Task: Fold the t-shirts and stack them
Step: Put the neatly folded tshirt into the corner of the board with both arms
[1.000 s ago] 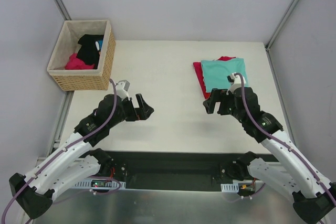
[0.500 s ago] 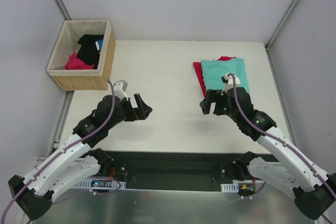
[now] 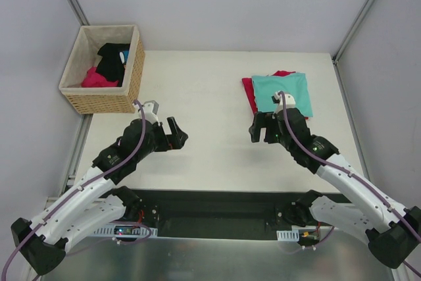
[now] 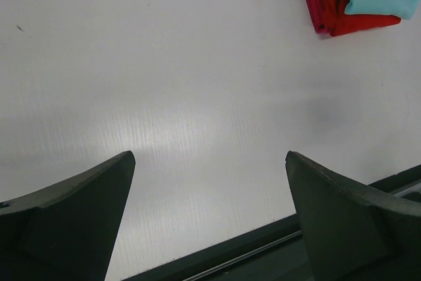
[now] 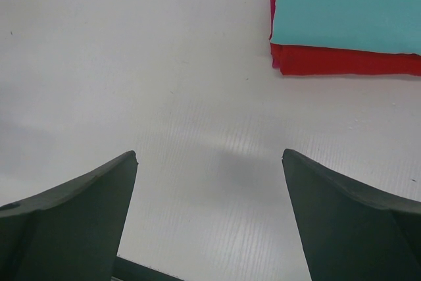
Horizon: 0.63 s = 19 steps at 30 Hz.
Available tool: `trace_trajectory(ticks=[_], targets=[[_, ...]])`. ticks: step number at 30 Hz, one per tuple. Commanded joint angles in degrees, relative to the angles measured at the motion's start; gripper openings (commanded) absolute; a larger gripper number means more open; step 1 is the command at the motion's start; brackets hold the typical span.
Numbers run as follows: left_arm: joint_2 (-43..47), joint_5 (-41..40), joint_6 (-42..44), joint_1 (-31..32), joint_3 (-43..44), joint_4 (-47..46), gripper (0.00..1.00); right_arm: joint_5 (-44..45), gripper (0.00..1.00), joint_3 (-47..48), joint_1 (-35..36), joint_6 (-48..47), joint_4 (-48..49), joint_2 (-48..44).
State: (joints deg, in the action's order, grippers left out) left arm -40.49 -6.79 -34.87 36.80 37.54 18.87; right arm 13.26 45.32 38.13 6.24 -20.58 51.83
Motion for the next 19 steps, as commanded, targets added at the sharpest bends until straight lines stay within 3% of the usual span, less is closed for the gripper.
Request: trace_trajectory(ticks=[1,19], targets=[[0.1,-2.1,1.3,0.6,0.5,0.1,0.99,2.1,0.96,1.4,0.7,-1.1,2.6,0.5],[0.2,-2.9,1.2,0.6,-0.6,0.0,0.99,5.9,0.96,0.8,2.0,0.3,2.6,1.3]])
